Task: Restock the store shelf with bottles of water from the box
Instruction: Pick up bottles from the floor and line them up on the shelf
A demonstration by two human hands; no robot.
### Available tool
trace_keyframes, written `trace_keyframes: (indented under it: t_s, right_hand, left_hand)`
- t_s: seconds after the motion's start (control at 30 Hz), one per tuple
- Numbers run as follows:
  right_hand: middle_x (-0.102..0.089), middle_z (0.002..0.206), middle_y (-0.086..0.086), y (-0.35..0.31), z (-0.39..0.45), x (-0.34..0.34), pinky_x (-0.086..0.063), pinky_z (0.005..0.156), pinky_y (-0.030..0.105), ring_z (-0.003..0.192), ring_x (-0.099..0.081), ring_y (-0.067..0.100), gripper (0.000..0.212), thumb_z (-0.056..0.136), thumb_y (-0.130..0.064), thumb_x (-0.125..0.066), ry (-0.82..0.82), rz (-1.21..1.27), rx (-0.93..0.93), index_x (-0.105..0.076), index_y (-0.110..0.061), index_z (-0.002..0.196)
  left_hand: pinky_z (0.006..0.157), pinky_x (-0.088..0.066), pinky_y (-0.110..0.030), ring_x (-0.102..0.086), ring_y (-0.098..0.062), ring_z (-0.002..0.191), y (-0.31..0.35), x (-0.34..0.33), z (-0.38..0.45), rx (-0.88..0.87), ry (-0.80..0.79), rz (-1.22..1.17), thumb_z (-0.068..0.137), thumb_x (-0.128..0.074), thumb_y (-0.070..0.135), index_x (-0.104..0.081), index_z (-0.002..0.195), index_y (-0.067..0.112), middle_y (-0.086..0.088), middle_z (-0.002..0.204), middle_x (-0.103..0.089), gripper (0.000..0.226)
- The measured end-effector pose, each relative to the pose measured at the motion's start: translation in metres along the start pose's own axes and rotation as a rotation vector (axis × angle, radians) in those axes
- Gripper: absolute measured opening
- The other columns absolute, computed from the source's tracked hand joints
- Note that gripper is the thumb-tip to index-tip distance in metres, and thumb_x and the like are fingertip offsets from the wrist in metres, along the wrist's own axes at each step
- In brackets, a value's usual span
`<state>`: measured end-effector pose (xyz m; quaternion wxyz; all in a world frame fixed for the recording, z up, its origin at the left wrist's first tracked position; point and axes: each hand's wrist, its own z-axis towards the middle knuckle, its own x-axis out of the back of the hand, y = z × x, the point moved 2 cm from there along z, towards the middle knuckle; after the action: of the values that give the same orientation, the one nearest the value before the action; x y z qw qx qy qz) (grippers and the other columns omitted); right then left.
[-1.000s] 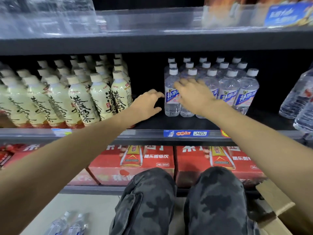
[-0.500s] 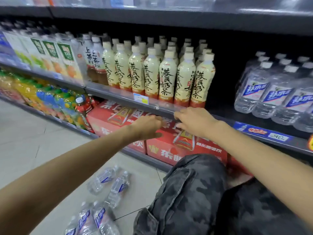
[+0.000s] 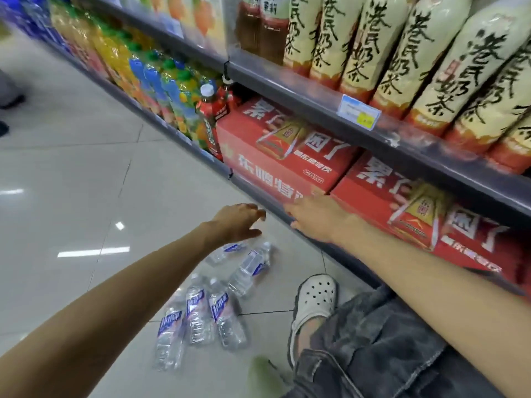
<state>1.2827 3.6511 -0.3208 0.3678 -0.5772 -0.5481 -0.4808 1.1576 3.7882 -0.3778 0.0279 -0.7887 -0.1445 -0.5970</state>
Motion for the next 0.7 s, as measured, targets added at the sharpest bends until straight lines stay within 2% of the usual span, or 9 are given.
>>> trace_keyframes:
  t_s: [0.17, 0.33, 0.5, 0.7]
  right_hand:
    - [-0.059, 0.123, 0.007, -0.012, 0.038, -0.058, -0.047, 0.079, 0.037, 0.112, -0.058, 0.028, 0.033, 0.096, -0.015, -0.046, -0.167, 0.071, 0.000, -0.045, -0.015, 0.129]
    - [-0.055, 0.131, 0.009, -0.023, 0.065, -0.121, -0.042, 0.075, 0.035, 0.115, -0.057, 0.030, 0.040, 0.097, -0.018, -0.044, -0.336, 0.124, -0.004, -0.039, -0.015, 0.136]
    - [-0.058, 0.124, 0.010, -0.034, 0.090, -0.167, -0.047, 0.078, 0.038, 0.111, -0.059, 0.031, 0.044, 0.094, -0.012, -0.044, -0.378, 0.168, -0.042, -0.037, -0.015, 0.137]
    - [-0.055, 0.126, 0.010, -0.044, 0.118, -0.210, -0.038, 0.069, 0.035, 0.112, -0.057, 0.031, 0.053, 0.093, -0.014, -0.050, -0.403, 0.254, -0.089, -0.029, -0.019, 0.142]
  left_hand:
    - [0.077, -0.050, -0.032, -0.058, -0.023, 0.110, -0.031, -0.055, 0.002, 0.069, -0.077, -0.065, 0.092, -0.058, 0.037, -0.050, 0.131, 0.025, -0.001, 0.126, -0.057, 0.041]
    - [0.084, -0.054, -0.037, -0.056, -0.022, 0.117, -0.053, -0.114, 0.005, 0.139, -0.171, -0.111, 0.093, -0.058, 0.036, -0.047, 0.135, 0.026, 0.000, 0.134, -0.054, 0.045]
    - [0.085, -0.052, -0.041, -0.052, -0.026, 0.122, -0.083, -0.158, 0.019, 0.249, -0.213, -0.147, 0.091, -0.059, 0.036, -0.044, 0.138, 0.027, -0.001, 0.139, -0.048, 0.050]
    - [0.086, -0.051, -0.043, -0.044, -0.028, 0.125, -0.107, -0.197, 0.052, 0.304, -0.146, -0.176, 0.087, -0.065, 0.028, -0.037, 0.143, 0.023, -0.006, 0.143, -0.041, 0.063]
